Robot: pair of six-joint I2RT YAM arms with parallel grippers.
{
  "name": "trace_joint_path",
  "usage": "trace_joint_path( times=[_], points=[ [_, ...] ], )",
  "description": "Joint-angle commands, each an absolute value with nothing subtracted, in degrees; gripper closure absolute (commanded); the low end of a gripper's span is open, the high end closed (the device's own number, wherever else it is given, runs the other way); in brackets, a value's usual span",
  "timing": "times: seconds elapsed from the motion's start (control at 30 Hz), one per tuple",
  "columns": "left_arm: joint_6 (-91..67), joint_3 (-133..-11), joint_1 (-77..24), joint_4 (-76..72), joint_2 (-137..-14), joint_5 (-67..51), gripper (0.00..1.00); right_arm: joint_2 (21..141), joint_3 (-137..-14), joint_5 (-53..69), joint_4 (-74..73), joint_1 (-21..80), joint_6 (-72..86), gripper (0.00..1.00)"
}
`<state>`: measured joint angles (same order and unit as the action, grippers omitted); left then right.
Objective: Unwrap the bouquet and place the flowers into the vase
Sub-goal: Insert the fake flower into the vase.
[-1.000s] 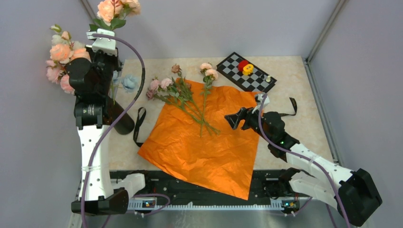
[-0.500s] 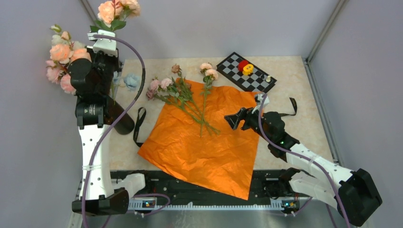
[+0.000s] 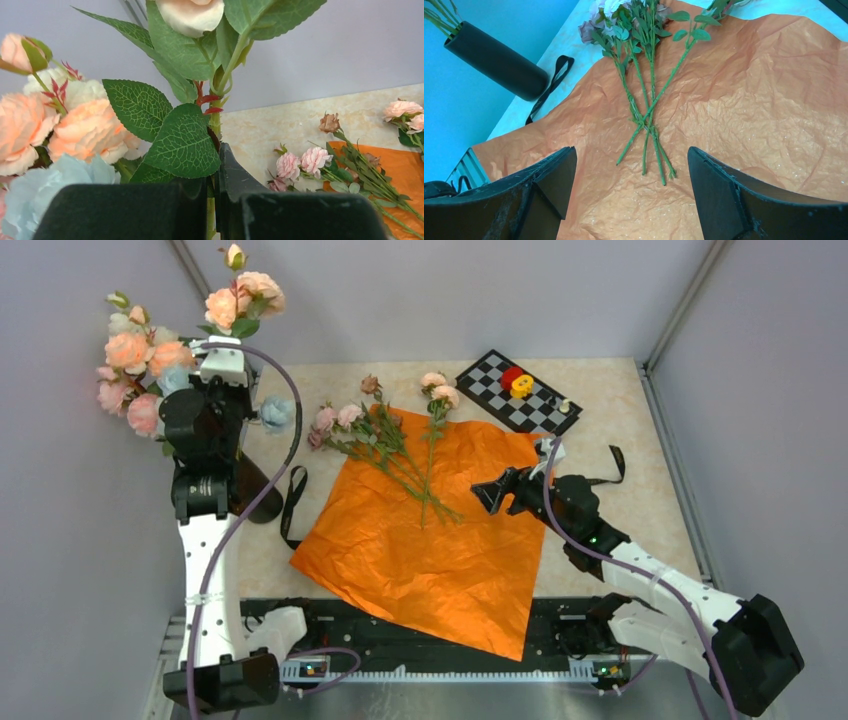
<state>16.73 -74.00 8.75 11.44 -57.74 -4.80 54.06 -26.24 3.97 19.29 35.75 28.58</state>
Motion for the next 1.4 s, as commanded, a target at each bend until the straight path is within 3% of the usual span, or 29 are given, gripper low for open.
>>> trace_joint_path(
  times=[0.0,0.6,0.97,1.37],
  points=[
    [14.57,-70.99,9.65,6.96,-55.44,-3.51,1.0,54.7,-26.86,5.08,22.75,35.16,28.8,0.17],
    [11.71,-61.53,11.11,5.2,-52.24,1.48,0.92,55.18,-27.24,6.37,22.76,35.16,28.69,0.17],
    [8.39,-62.47,11.25,3.12,-50.81,-1.99,0.67,55.44,-27.27,6.7,22.76,35.16,28.74,0.17],
    [6.77,-64.54,11.19,0.48,-51.75,-5.39,0.51,55.59,-27.34,7.28,22.48,35.15,28.72,0.17]
  ],
)
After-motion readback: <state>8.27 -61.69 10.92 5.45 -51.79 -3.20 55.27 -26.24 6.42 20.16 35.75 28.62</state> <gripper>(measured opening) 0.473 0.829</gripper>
